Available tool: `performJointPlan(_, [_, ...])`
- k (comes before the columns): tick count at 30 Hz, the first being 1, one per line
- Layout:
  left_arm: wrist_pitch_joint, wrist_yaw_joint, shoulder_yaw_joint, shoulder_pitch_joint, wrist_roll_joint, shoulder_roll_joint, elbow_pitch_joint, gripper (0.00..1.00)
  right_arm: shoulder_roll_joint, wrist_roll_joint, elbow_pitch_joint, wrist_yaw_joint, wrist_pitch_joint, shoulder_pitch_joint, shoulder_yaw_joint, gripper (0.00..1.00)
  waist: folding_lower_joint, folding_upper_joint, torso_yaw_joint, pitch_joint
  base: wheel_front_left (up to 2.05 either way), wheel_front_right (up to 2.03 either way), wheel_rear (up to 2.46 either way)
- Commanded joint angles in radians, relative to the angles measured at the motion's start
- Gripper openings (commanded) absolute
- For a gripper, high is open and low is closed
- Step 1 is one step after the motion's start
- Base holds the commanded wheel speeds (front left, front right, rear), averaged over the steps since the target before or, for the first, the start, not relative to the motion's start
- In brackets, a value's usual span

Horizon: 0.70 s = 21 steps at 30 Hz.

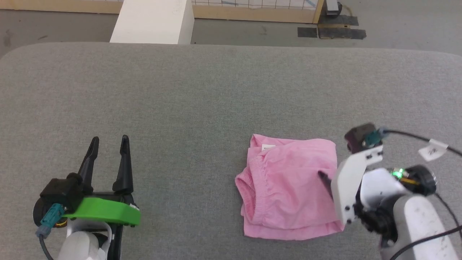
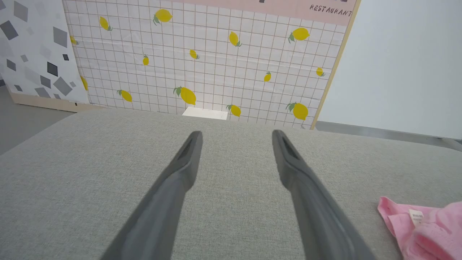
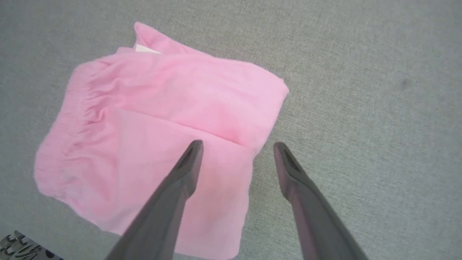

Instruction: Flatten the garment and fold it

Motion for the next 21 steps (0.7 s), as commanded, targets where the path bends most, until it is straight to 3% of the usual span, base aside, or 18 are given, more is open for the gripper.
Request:
performJointPlan(1, [-0.005, -0.007, -0.003, 0.0, 0.0, 0.005, -0.003, 1.0, 0.01, -0.009, 0.01, -0.001, -0.012, 0.018, 0.003, 1.0, 0.0, 0.0077, 0.0, 0.007, 0.0, 0.0, 0.0])
performJointPlan(10, [-0.005, -0.007, -0.013, -0.007, -0.013, 0.014, 0.007, 1.0, 0.023, -0.022, 0.149, -0.001, -0.064, 0.048, 0.024, 1.0, 0.0, 0.0077, 0.021, 0.016, 0.0, 0.0, 0.0])
performJointPlan(11, [-0.005, -0.007, -0.012, -0.007, -0.013, 0.014, 0.008, 1.0, 0.023, -0.026, 0.163, -0.001, -0.066, 0.046, 0.025, 0.89, 0.0, 0.0077, 0.022, 0.015, 0.0, 0.0, 0.0])
performJointPlan(12, [-0.005, -0.007, -0.012, -0.005, -0.013, 0.015, 0.009, 1.0, 0.023, -0.025, 0.176, -0.001, -0.068, 0.044, 0.028, 0.33, 0.0, 0.0077, 0.023, 0.014, 0.0, 0.0, 0.0])
performJointPlan(14, [-0.005, -0.007, -0.011, -0.003, -0.013, 0.016, 0.011, 1.0, 0.023, -0.022, 0.192, -0.001, -0.084, 0.034, 0.032, 0.0, 0.0, 0.0077, 0.022, 0.011, 0.0, 0.0, 0.0])
performJointPlan(18, [-0.005, -0.006, 0.001, 0.007, -0.009, 0.017, 0.009, 1.0, 0.012, -0.023, 0.203, -0.001, -0.099, 0.009, 0.043, 0.0, 0.0, 0.0077, -0.001, 0.008, 0.0, 0.0, 0.0])
performJointPlan(21, [-0.005, -0.006, 0.017, 0.015, -0.009, 0.021, 0.001, 1.0, -0.039, -0.014, 0.197, -0.001, -0.097, -0.023, 0.101, 0.0, 0.0, 0.0077, -0.05, 0.017, 0.0, 0.0, 0.0])
